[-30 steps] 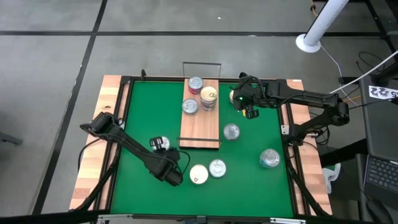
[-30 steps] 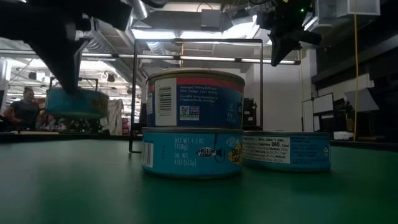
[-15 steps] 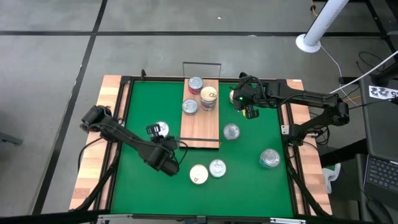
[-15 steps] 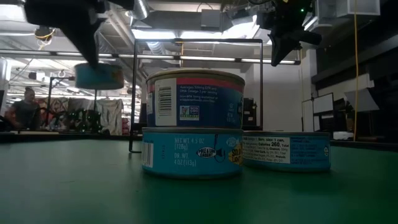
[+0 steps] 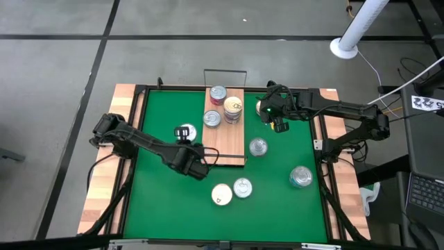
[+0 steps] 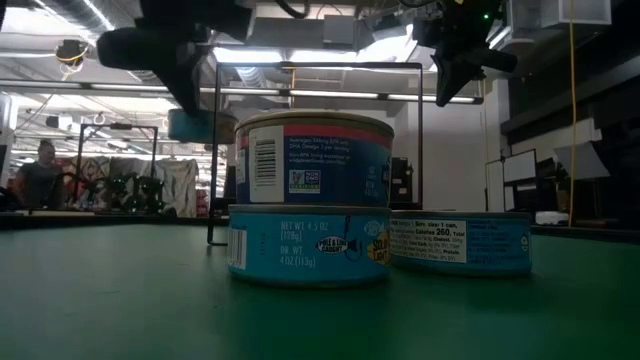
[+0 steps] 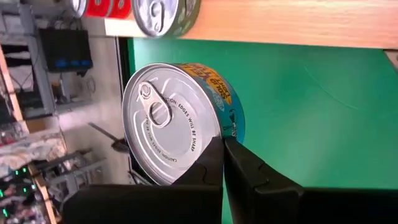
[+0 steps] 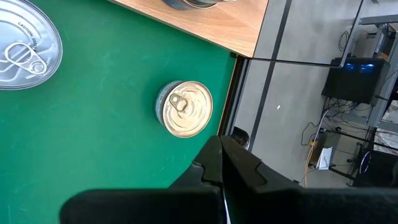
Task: Stack canned seafood by type on shelf
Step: Put the light blue tuna can on the shelf
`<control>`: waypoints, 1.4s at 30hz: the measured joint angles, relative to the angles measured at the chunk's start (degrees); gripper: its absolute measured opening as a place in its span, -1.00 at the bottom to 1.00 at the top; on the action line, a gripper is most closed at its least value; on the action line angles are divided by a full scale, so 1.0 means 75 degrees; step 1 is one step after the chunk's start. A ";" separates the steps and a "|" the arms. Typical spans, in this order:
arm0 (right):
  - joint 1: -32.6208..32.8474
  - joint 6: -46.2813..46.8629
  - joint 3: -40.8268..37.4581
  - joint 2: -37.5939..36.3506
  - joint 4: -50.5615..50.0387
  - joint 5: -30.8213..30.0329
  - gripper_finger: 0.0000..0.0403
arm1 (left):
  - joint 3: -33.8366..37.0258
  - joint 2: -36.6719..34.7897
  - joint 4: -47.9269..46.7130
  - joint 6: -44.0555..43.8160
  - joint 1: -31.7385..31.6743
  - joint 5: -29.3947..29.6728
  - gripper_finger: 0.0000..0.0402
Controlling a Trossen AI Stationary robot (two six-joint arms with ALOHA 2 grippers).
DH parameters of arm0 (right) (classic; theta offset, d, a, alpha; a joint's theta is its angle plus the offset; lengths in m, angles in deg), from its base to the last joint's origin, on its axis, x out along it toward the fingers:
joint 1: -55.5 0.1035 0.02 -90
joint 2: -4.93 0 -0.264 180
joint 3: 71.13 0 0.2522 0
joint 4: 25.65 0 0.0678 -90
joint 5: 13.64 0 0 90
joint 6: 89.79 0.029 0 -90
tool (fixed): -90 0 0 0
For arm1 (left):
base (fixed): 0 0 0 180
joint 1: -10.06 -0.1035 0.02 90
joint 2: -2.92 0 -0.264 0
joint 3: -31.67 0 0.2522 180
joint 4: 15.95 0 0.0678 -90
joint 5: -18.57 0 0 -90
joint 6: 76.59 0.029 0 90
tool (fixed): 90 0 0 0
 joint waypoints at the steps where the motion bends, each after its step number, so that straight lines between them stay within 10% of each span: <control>1: -0.0001 -0.0001 0.0000 0.0000 0.0000 0.0000 -0.99 | -0.0001 0.0000 0.0110 0.0208 -0.0075 0.0000 -1.00; 42: 0.0002 0.0002 0.0000 0.0000 0.0003 0.0000 -0.99 | 0.0002 0.0000 0.2217 0.3450 -0.1054 -0.0309 -1.00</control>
